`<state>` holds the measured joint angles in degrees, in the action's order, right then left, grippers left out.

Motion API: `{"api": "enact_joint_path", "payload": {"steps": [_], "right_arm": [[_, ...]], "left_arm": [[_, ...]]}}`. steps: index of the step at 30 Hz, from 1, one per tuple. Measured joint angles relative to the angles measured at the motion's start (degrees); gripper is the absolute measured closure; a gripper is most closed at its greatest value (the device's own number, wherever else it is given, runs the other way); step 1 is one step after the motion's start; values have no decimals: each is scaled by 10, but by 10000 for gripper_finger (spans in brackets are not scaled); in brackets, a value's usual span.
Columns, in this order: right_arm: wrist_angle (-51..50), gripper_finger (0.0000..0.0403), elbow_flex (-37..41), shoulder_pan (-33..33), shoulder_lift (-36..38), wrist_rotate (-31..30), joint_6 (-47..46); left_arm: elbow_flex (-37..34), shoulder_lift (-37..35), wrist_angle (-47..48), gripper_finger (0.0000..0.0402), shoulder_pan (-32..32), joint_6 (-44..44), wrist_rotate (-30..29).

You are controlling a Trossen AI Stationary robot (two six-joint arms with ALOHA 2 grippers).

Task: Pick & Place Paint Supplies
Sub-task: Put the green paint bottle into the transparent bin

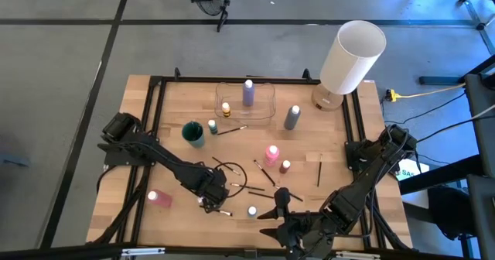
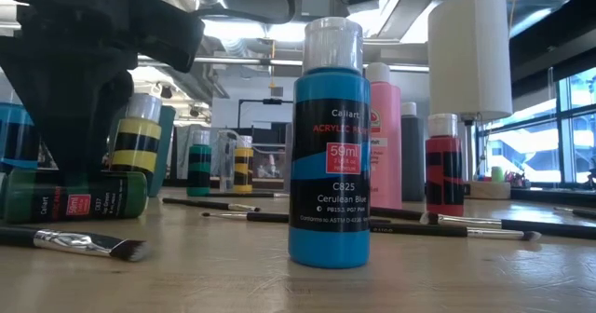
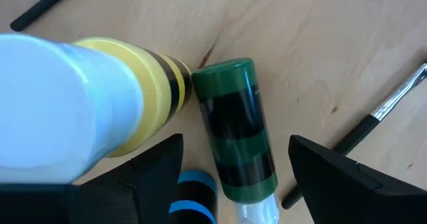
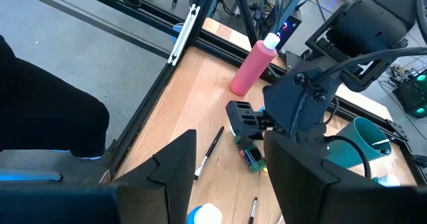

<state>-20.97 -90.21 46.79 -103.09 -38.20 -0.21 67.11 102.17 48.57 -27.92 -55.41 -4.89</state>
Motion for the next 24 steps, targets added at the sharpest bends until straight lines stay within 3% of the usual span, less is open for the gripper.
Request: {"api": "enact_joint_path", "payload": {"steps": [24], "right_arm": [[0,225,0,0,0,0,0]], "left_arm": [[0,0,0,133,-2,5,14]]}}
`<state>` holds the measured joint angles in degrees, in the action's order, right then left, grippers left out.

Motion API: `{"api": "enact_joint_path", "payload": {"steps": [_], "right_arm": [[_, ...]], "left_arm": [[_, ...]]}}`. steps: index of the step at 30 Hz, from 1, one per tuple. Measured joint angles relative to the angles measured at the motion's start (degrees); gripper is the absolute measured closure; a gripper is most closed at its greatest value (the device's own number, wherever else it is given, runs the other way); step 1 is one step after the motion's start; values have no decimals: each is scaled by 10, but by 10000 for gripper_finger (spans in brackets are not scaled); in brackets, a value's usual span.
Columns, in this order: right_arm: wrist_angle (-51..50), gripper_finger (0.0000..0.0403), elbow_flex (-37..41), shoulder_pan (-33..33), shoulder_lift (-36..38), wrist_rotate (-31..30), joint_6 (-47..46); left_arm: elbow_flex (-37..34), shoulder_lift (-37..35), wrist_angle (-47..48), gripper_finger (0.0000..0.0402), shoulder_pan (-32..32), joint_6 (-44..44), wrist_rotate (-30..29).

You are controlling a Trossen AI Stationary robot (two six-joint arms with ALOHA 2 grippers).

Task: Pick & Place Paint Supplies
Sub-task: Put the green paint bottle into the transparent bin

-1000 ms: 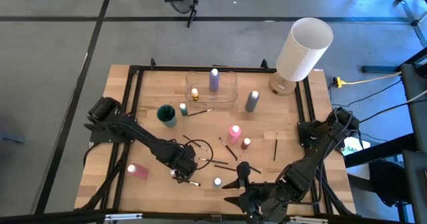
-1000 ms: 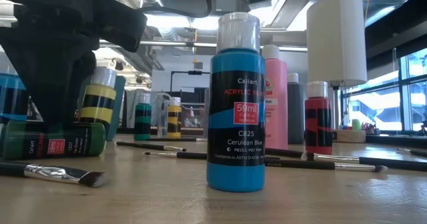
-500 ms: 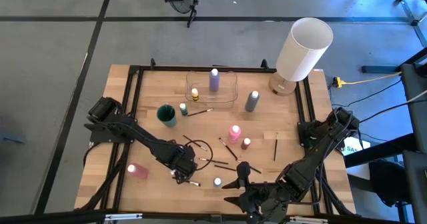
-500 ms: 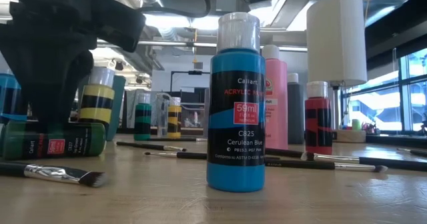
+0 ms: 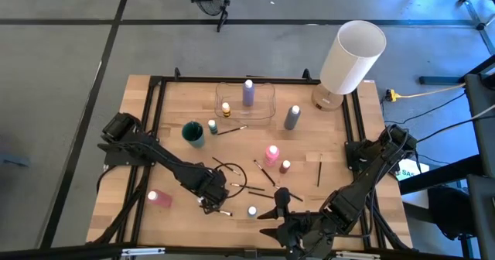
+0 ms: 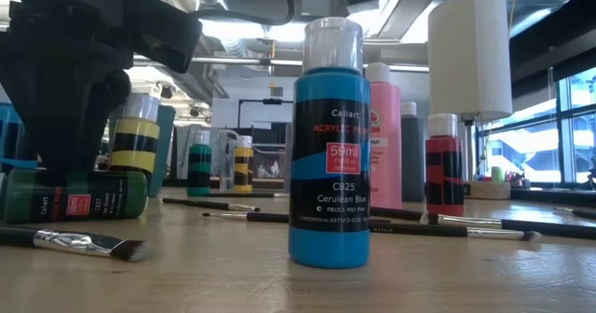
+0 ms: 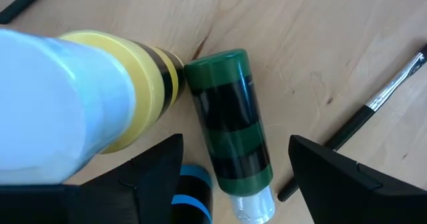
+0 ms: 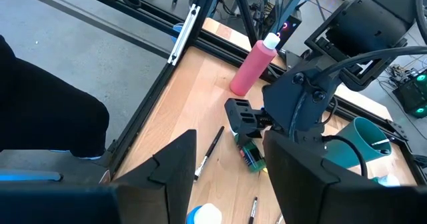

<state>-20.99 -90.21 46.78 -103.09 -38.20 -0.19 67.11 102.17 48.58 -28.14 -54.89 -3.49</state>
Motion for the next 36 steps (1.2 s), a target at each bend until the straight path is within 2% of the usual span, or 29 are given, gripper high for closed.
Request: {"api": "enact_joint_path", "payload": {"steps": [36], "right_arm": [[0,225,0,0,0,0,0]], "left_arm": [[0,0,-6,133,-4,-4,12]]}}
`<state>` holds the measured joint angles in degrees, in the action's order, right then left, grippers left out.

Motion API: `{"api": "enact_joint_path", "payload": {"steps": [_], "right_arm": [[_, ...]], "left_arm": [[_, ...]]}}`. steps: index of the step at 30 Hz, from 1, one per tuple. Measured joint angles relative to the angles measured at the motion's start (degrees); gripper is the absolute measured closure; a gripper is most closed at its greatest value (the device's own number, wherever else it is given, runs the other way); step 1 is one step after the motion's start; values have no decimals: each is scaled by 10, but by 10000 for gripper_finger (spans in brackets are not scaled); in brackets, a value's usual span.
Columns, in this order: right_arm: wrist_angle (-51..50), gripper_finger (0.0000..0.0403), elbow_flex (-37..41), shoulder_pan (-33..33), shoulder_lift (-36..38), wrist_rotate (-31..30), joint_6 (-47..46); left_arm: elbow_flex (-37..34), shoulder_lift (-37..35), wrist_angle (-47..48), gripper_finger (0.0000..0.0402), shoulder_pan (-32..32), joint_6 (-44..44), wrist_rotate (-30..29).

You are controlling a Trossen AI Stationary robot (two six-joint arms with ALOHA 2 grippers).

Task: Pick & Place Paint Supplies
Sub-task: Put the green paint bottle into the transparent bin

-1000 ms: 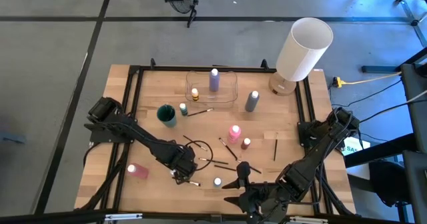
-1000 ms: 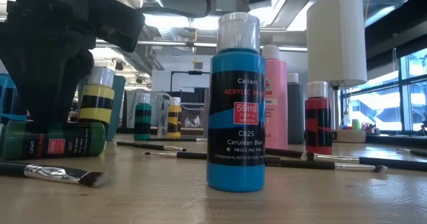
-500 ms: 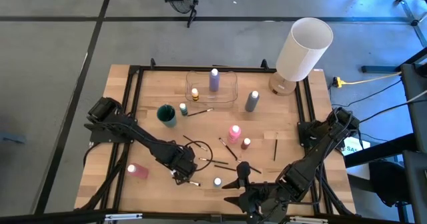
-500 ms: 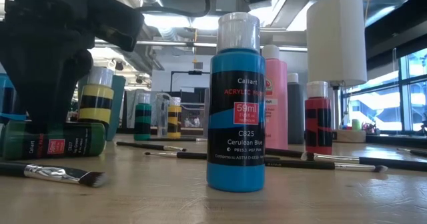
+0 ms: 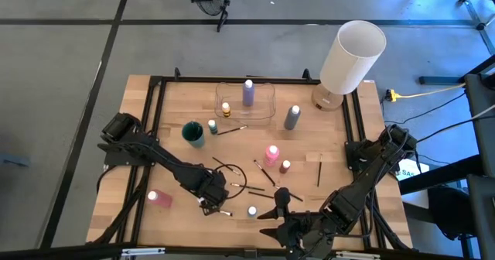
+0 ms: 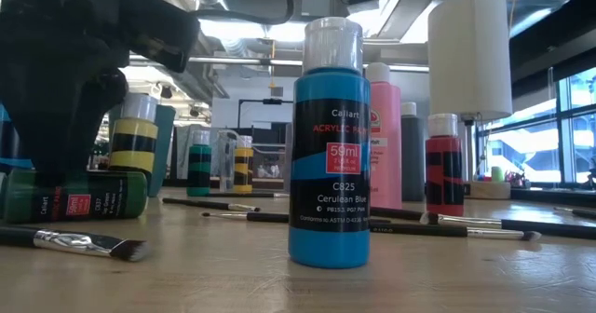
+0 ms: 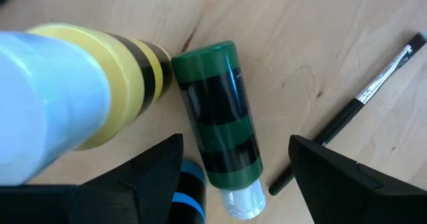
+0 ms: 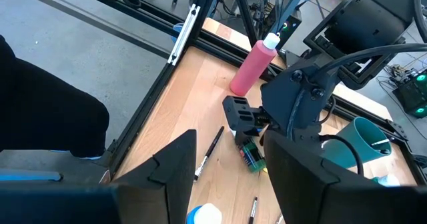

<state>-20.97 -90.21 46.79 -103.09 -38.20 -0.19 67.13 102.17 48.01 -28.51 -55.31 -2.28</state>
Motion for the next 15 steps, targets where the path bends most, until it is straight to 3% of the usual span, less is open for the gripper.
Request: {"api": "enact_joint_path", "payload": {"steps": [15], "right_arm": [[0,225,0,0,0,0,0]], "left_arm": [[0,0,0,133,0,0,-8]]}}
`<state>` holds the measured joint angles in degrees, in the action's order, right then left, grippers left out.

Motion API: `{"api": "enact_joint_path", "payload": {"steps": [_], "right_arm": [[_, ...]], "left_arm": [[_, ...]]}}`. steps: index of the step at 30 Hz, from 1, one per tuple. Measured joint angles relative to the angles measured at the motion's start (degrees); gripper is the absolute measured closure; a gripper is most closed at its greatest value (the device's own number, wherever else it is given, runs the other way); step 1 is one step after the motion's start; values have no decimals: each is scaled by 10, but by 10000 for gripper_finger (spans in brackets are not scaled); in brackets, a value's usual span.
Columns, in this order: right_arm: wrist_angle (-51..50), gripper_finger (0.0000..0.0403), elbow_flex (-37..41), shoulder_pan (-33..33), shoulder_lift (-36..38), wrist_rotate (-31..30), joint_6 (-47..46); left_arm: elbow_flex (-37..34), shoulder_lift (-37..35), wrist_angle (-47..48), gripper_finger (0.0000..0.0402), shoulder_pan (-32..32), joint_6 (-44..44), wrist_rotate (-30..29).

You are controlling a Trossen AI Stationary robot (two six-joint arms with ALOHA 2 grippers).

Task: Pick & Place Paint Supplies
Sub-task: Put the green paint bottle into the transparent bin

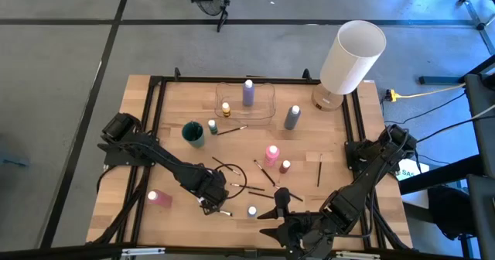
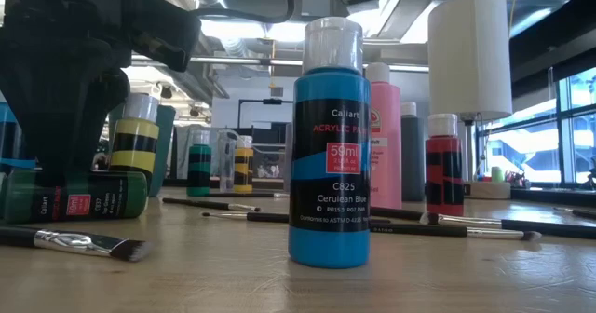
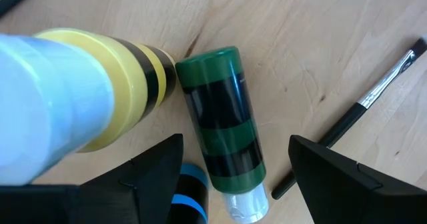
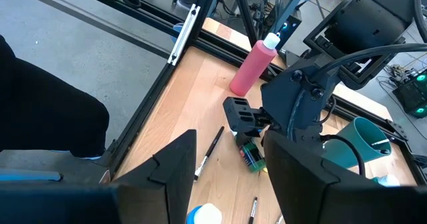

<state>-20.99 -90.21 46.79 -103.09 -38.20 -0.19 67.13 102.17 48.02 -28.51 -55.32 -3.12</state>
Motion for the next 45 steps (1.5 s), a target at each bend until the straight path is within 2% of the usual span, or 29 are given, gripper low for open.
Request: {"api": "enact_joint_path", "payload": {"steps": [45], "right_arm": [[0,225,0,0,0,0,0]], "left_arm": [[0,0,2,133,0,6,-12]]}}
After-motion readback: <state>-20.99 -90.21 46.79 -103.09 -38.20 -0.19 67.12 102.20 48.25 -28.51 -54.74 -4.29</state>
